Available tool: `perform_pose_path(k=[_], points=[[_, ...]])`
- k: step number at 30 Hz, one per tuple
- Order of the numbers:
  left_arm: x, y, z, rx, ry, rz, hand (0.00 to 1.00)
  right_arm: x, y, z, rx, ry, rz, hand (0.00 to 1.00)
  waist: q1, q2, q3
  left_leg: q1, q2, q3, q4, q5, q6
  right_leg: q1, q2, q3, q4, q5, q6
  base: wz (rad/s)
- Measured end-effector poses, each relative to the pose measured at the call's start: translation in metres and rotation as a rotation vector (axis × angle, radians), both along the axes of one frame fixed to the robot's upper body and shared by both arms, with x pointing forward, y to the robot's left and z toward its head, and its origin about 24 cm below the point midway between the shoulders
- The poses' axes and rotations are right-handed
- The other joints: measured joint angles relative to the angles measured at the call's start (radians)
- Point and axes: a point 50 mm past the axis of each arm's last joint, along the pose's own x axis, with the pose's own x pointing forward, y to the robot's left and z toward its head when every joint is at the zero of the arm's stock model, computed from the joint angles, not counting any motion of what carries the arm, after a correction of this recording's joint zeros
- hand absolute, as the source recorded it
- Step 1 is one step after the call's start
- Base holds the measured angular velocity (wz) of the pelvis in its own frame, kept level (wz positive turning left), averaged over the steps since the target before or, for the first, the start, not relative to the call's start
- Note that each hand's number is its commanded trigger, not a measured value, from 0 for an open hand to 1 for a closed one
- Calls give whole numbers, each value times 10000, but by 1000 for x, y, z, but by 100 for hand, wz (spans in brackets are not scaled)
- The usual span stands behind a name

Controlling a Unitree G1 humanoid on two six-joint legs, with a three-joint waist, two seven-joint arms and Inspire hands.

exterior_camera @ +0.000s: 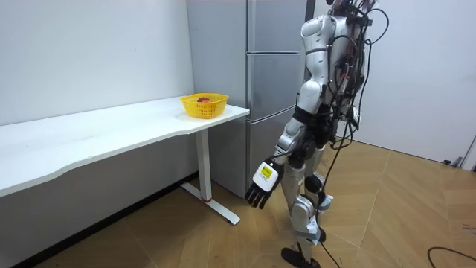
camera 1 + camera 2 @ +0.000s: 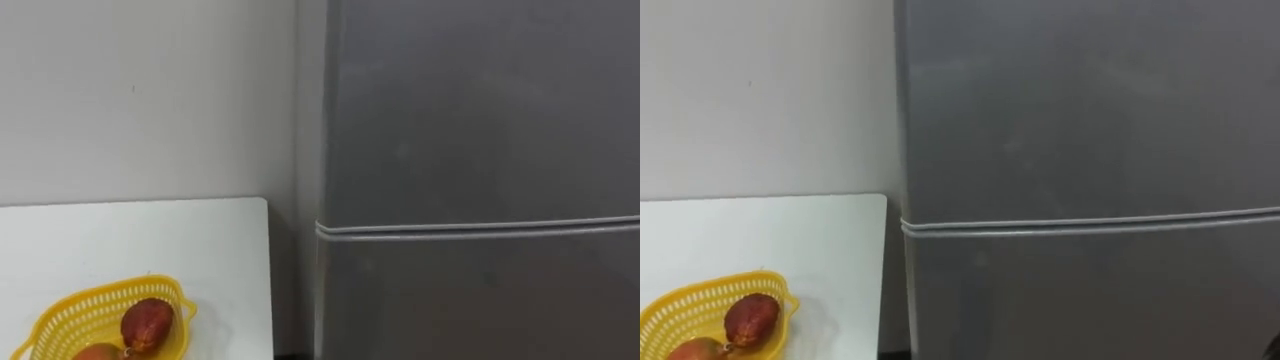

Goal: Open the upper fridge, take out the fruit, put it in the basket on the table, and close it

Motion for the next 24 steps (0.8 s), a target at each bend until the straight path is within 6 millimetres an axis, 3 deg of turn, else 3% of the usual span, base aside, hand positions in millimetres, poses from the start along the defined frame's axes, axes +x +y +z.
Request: perform_pose_path(k=[5, 9, 11, 17, 24], points=[[-8, -2, -1, -219, 253, 227, 0, -39, 32, -27, 2553, 1161, 220, 0, 60, -21, 9, 62, 4, 5, -81, -13, -15, -100, -15, 2, 140, -154, -17, 2], [-16, -3, -1, -350, 727, -7, 0, -51, 48, -37, 4016, 1366, 1000, 0, 66, -39, 47, 86, 0, -28, -5, -12, -16, 23, -18, -58, 111, -147, -21, 2], [-18, -5, -2, -398, 997, -1, 0, -56, 57, -41, 4887, 2230, 2448, 0, 136, -92, 40, 130, -11, -56, 0, -13, -15, 32, -20, -37, 99, -156, -11, 0], [-17, -12, -5, -592, 1296, -52, 0, -53, 65, -45, 5793, 4655, 6087, 0, 338, 8, 42, 144, -6, -74, -3, -30, -19, 100, -13, -30, -37, -158, -6, 1], [-7, -14, -7, -606, 1246, -225, 0, -39, 69, -47, 5784, 5152, 7384, 0, 502, 200, 51, 203, -7, -130, -67, -34, -19, 165, -22, -154, -33, -157, -6, 2]])
